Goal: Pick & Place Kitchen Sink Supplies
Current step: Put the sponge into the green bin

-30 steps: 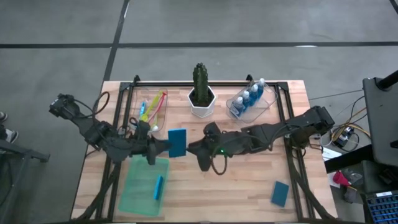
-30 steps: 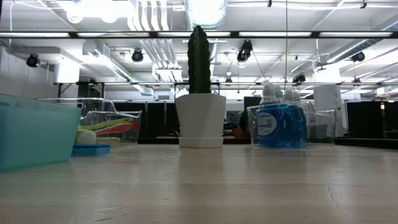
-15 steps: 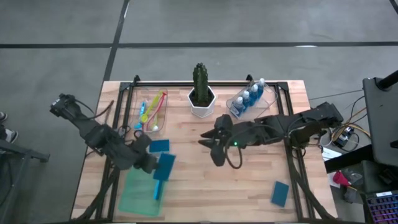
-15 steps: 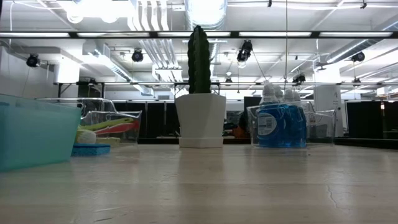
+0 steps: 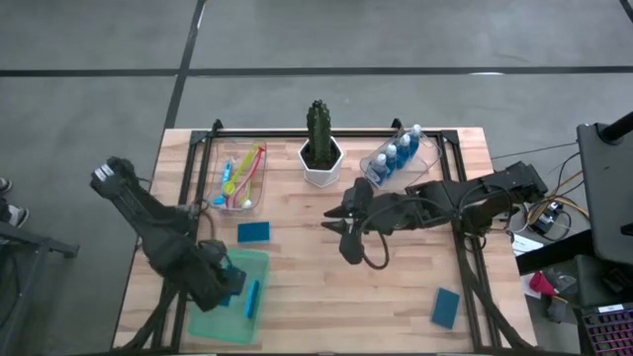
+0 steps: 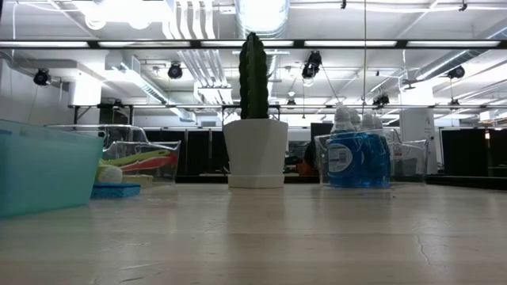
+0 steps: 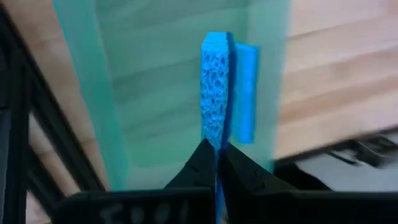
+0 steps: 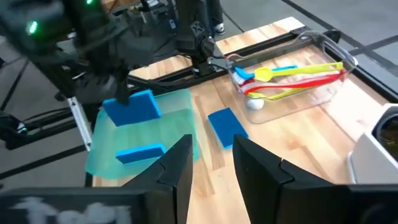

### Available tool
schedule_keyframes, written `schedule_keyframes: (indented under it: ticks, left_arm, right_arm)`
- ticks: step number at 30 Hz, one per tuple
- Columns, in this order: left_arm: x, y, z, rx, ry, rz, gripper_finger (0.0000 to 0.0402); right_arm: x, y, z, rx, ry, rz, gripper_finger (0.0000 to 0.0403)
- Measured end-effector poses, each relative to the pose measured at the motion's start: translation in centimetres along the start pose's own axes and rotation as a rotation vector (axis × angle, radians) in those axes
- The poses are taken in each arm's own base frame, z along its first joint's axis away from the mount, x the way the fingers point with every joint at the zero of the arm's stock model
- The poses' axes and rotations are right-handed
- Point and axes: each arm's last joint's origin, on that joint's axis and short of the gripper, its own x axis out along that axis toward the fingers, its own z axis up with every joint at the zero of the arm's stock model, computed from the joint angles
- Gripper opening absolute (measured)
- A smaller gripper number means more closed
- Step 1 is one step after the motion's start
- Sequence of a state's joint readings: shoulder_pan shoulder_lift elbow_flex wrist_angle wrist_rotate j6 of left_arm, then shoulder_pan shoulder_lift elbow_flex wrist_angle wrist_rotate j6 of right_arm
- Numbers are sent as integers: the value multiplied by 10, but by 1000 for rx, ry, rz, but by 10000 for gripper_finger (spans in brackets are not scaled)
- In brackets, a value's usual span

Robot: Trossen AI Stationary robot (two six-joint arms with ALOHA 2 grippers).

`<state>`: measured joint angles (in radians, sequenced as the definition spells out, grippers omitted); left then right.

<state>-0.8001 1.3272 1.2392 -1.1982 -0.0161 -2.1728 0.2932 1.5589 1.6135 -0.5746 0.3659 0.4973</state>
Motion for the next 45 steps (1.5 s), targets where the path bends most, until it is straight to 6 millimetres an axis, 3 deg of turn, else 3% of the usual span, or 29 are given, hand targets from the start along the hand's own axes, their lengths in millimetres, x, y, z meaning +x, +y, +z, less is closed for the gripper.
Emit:
schedule_keyframes:
  ticks: [9, 19, 36, 45]
  left_arm:
    - [39, -8, -9, -67, -72, 203, 12]
    - [64, -23, -11, -51, -78, 207, 14]
    - [72, -30, -6, -81, -80, 197, 7]
    - [92, -28, -5, -100, -34, 145, 11]
  right_arm:
    - [1, -6, 3, 6, 3, -18, 95]
    - [2, -8, 2, 4, 11, -25, 80]
    - [2, -8, 2, 10, 11, -25, 76]
    - [2, -8, 2, 6, 11, -26, 87]
